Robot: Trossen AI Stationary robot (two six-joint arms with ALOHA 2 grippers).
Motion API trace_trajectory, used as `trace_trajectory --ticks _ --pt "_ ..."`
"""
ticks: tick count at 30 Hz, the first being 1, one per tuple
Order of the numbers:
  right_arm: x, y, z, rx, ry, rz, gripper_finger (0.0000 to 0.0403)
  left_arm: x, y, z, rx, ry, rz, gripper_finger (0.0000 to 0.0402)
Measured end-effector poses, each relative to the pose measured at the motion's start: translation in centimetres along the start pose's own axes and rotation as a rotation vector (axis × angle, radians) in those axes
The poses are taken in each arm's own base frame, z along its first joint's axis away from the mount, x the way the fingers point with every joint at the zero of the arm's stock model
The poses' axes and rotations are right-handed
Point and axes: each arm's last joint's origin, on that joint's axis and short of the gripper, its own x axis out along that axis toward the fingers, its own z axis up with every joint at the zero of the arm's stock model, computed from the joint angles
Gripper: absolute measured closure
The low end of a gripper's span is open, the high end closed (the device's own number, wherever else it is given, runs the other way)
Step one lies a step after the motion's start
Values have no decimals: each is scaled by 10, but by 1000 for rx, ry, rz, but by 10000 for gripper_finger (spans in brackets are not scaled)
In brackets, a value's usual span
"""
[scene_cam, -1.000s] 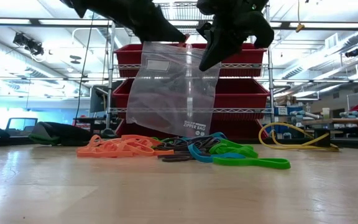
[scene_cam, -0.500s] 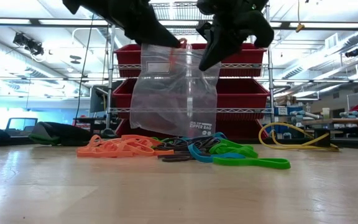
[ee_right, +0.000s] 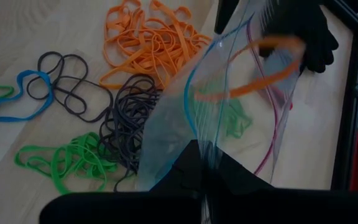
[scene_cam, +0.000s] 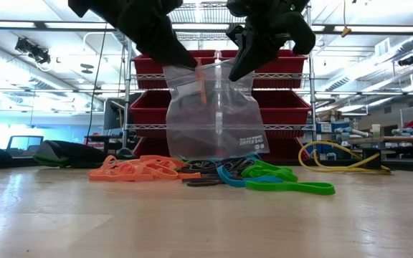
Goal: Sort rubber bands
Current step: Put the orange rubber band into the transparent zip bag
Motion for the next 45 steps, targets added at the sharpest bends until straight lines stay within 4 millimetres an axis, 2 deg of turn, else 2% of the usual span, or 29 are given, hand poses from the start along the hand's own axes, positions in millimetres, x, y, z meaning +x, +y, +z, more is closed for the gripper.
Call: trace_trajectory --ticks 5,11,17,20,24,25,31,35,39,45 --pt "0 0 0 0 2 1 403 -11 3 10 -8 -41 15 209" --pt "0 1 -2 5 18 10 403 -29 9 17 14 61 63 182" --pt "0 1 -2 21 20 10 403 -41 1 -4 -27 251 31 183" --pt "0 1 -2 34 23 12 403 -50 -6 -14 -56 263 63 183" --pt "0 1 -2 34 23 12 403 -69 -12 -34 -143 186 117 183" --pt "0 1 -2 33 22 11 403 -70 -13 -45 -168 186 117 183" --pt "0 1 -1 31 11 6 403 -50 -24 -119 -298 152 51 183" --pt "0 0 0 33 -3 10 403 -37 -19 -155 -383 166 154 183" --pt "0 -1 0 29 -15 18 403 -30 -11 -173 -445 144 200 183" --pt "1 -7 -2 43 -24 2 403 -18 -2 -182 -466 129 164 184"
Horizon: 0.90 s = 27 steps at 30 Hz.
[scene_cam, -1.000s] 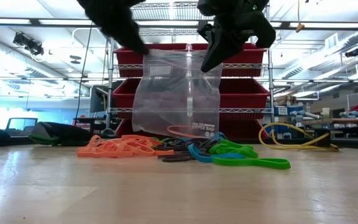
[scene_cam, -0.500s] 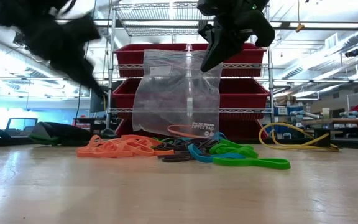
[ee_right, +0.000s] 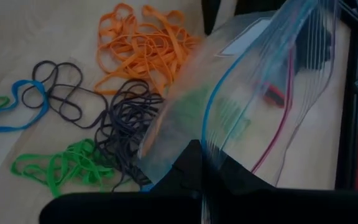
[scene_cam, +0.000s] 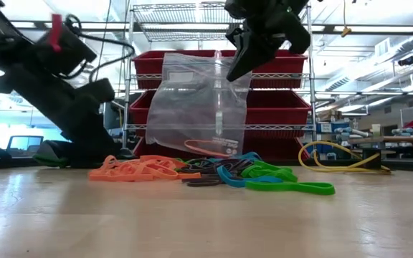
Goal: Sort rubber bands
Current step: Put the orange rubber band into the transparent zip bag
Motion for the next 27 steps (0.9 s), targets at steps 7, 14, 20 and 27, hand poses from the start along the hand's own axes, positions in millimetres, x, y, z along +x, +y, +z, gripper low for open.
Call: trace_trajectory --ticks 7,14,20,27 --pt "0 -1 1 5 -18 -2 403 21 11 -4 -19 32 -15 186" --pt "0 -1 1 13 -19 -2 403 33 20 -3 -26 23 -1 275" --pt "0 -1 1 12 -18 -2 403 34 19 -1 -11 42 -108 391" --pt "0 -1 1 13 -18 -3 403 29 11 19 -30 -3 -230 399"
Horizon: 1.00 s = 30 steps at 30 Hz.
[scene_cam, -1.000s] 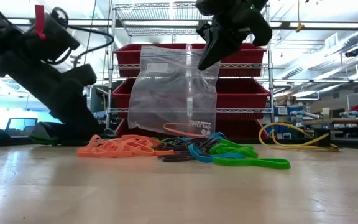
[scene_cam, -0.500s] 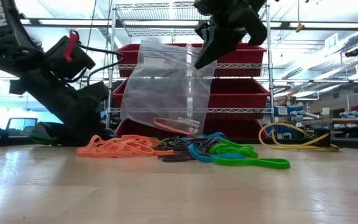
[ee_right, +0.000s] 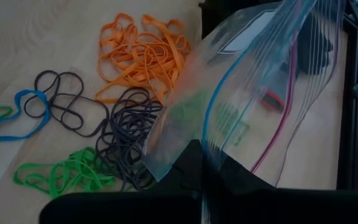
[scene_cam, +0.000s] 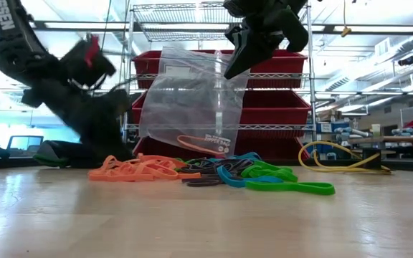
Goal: Sort rubber bands
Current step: Put the orange rubber band into the transparent zip bag
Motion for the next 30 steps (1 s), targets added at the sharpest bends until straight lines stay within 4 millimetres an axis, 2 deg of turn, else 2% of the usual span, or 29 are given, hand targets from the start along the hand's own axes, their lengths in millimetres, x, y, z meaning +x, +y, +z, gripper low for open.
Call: trace_trajectory --ticks 3,10,15,22,25,30 --pt "0 0 0 0 0 0 403 -7 -5 18 19 -70 -21 399" --pt "0 0 0 1 1 1 403 -34 -17 59 112 -83 15 400" --pt "0 0 0 10 1 0 403 -64 -28 92 203 -82 115 401" --pt "0 0 0 9 1 1 403 -105 -50 146 326 -228 173 401" --pt "0 0 0 9 1 0 403 -112 -55 160 377 -266 173 401" --pt "0 0 0 9 1 0 403 -107 -61 180 425 -308 176 401"
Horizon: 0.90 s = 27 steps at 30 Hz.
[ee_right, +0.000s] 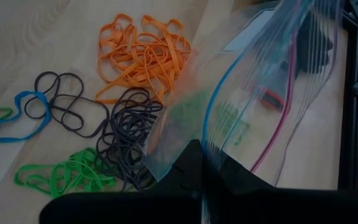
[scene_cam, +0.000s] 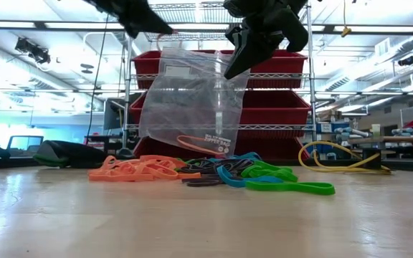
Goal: Sort rubber bands
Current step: Put the orange rubber band into the transparent zip bag
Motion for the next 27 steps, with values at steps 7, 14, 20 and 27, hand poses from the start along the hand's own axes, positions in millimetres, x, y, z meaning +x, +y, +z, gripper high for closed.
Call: trace_trajectory --ticks 7,14,20,27 --pt "0 0 0 -1 -2 0 403 28 -8 14 52 -13 -44 401" --pt "0 0 0 -2 0 0 403 53 -24 22 94 13 -102 401" --pt "0 0 0 -3 -1 0 403 59 -39 27 119 17 -126 401" --pt "0 0 0 -9 -1 -1 403 57 -48 29 131 12 -134 401"
